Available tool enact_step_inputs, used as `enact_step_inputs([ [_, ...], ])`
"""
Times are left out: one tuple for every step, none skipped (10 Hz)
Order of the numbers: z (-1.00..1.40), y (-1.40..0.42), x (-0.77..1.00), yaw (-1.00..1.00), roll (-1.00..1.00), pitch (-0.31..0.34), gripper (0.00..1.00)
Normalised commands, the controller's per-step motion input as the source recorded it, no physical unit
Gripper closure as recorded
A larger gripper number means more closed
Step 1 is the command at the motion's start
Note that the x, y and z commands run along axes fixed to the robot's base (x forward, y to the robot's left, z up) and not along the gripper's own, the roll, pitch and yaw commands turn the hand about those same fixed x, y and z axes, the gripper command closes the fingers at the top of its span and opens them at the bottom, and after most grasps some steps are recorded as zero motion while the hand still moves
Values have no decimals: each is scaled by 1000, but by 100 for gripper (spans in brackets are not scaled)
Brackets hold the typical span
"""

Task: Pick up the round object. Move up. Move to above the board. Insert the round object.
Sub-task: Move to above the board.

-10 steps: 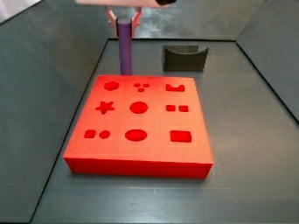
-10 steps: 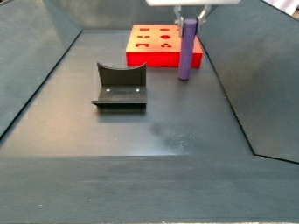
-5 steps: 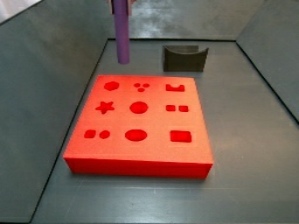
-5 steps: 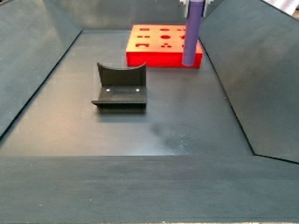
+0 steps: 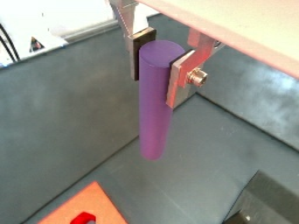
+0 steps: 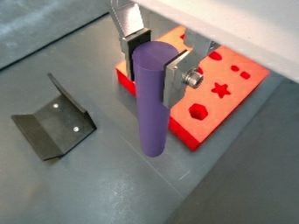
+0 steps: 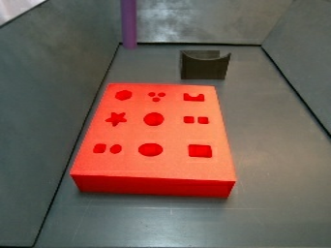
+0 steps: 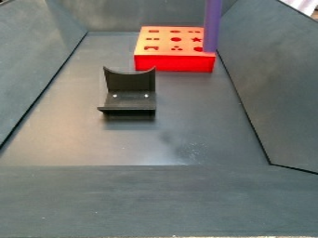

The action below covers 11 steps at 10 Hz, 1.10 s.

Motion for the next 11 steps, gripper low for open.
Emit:
enact_step_inputs([
  [545, -9, -3, 42, 130, 65, 100],
  [307, -13, 4, 35, 114, 60, 100],
  [187, -13, 7, 32, 107, 63, 100],
  [308, -1000, 332, -213, -292, -90, 100],
  [308, -1000, 334, -204, -285, -82, 100],
  [305, -1000, 353, -97, -201, 4, 100],
  [307, -1000, 362, -66, -168, 33, 100],
  [307, -1000, 368, -30, -56, 78, 100],
  [307, -1000, 380, -16, -31, 103, 100],
  [321, -1000, 422, -1, -11, 135, 100],
  [255, -800, 356, 4, 0, 136, 100],
])
